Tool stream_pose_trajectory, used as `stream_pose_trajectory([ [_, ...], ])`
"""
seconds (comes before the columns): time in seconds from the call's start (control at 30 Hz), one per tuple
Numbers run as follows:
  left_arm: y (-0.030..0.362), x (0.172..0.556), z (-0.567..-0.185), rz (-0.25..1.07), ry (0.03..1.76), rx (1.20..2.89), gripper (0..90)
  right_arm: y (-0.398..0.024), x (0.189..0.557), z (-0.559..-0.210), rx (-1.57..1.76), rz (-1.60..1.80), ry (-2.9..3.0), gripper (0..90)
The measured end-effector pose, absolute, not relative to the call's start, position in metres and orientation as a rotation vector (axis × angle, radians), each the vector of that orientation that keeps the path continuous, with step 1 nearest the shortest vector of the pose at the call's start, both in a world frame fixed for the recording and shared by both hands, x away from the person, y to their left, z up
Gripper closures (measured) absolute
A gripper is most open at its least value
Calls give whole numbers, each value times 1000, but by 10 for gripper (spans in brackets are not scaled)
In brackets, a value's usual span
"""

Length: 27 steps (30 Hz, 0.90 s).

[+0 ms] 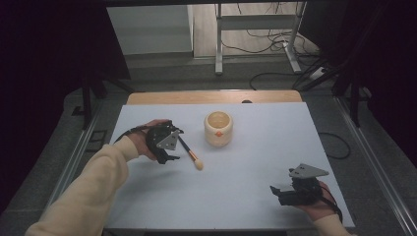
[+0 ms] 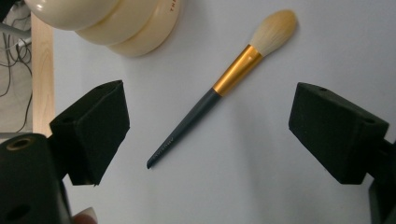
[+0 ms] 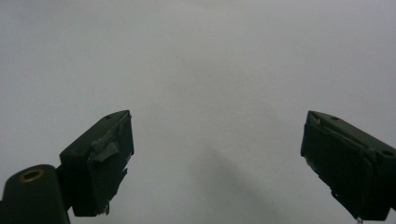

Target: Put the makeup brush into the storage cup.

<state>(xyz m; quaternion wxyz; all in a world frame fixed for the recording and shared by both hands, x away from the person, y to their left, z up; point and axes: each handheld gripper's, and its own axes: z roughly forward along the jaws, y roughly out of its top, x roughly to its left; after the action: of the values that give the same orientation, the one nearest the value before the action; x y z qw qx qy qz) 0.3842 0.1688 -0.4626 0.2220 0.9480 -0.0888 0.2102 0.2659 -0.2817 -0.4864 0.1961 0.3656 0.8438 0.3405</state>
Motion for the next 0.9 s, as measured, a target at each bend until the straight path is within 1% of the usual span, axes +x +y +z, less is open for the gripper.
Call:
stream_pose_trajectory([
  [0.37,162,391,-467,569,-284,2644,160,-282,266,-487,1023,955,2369,100],
  [0.63,160,395,-473,534,-269,2661,164,-281,266,-486,1011,969,2362,99],
  [0.73,159,395,-474,518,-267,2658,149,-281,266,-486,1012,968,2361,99],
  [0.77,158,396,-476,500,-279,2663,118,-282,266,-486,1011,965,2363,100],
  [0.8,158,396,-476,500,-279,2663,105,-282,266,-486,1011,965,2363,100],
  [0.9,154,396,-478,490,-303,2696,88,-281,266,-487,1009,960,2368,100],
])
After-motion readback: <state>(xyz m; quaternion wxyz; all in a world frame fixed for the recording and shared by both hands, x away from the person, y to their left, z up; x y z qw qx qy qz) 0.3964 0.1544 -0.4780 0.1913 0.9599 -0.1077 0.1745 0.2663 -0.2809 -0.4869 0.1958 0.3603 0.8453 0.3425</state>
